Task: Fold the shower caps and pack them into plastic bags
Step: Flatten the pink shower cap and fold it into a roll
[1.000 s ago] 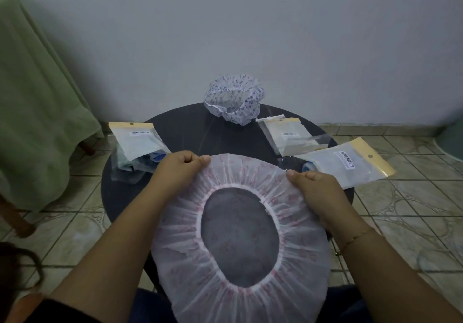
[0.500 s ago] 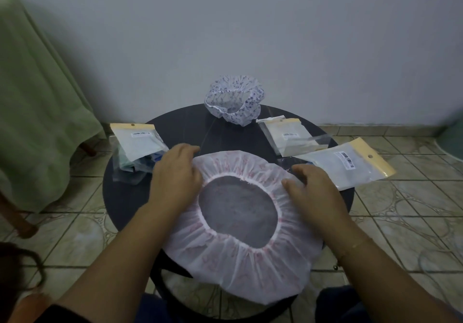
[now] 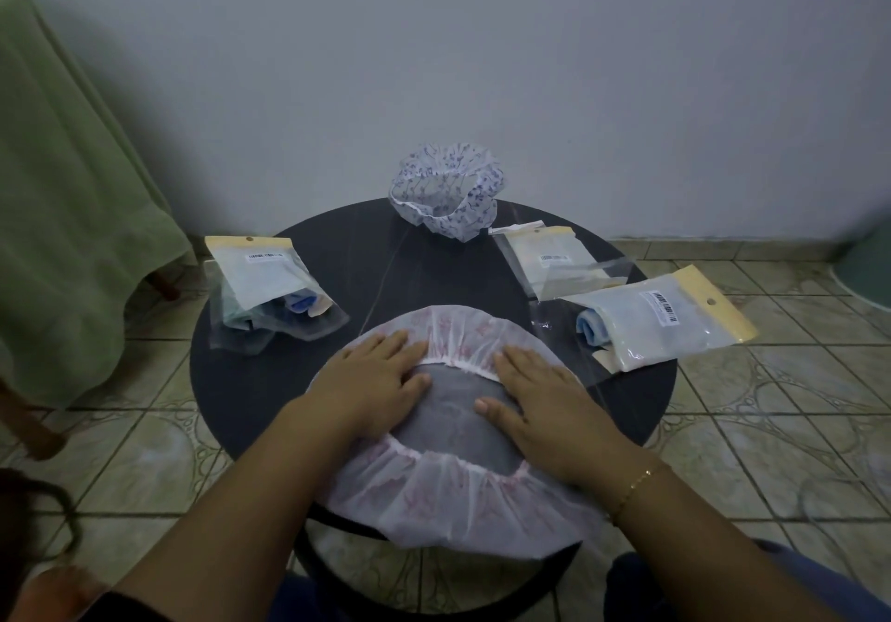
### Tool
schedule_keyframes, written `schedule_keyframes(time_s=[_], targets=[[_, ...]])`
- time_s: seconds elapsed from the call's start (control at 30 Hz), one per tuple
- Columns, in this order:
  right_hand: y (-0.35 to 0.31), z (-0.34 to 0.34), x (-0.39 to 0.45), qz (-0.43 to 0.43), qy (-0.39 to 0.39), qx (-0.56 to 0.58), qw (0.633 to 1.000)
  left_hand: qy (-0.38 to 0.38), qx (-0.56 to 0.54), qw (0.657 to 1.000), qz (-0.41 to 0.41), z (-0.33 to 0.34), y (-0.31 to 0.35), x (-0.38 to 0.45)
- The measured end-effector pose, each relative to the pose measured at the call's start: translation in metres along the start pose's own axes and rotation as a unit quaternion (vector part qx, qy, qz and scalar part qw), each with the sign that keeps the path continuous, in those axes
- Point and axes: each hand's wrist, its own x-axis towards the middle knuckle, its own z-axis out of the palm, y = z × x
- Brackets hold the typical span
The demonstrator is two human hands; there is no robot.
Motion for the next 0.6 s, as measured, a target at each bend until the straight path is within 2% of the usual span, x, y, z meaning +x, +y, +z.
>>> schedule_keyframes(time_s=[0.1, 0.2, 0.3, 0.37, 0.43, 0.5, 0.57, 0.6], targets=[[0.0, -0.009, -0.001, -0.011, 0.047, 0.024, 0.999, 0.011, 0.054, 0.997, -0.044, -0.008, -0.002, -0.01], [0.003, -0.021, -0.003, 0.019, 0.069, 0.031, 0.997, 0.011, 0.114, 0.99, -0.088, -0.016, -0.008, -0.02], [0.003, -0.027, -0.005, 0.054, 0.081, 0.01, 0.995, -0.006, 0.12, 0.985, -0.127, -0.02, -0.015, -0.026], [0.001, -0.03, -0.007, 0.069, 0.088, -0.017, 0.994, 0.012, 0.117, 0.984, -0.136, -0.022, -0.017, -0.03], [-0.003, -0.031, -0.008, 0.071, 0.09, -0.042, 0.992, 0.077, 0.124, 0.981, -0.131, -0.024, -0.016, -0.031], [-0.008, -0.032, -0.01, 0.067, 0.099, -0.064, 0.991, 0.189, 0.116, 0.97, -0.101, -0.024, -0.015, -0.029], [-0.014, -0.031, -0.012, 0.065, 0.106, -0.068, 0.99, 0.29, 0.058, 0.955, -0.034, -0.02, -0.011, -0.021], [-0.017, -0.03, -0.013, 0.065, 0.104, -0.059, 0.991, 0.314, 0.021, 0.949, 0.008, -0.016, -0.01, -0.015]])
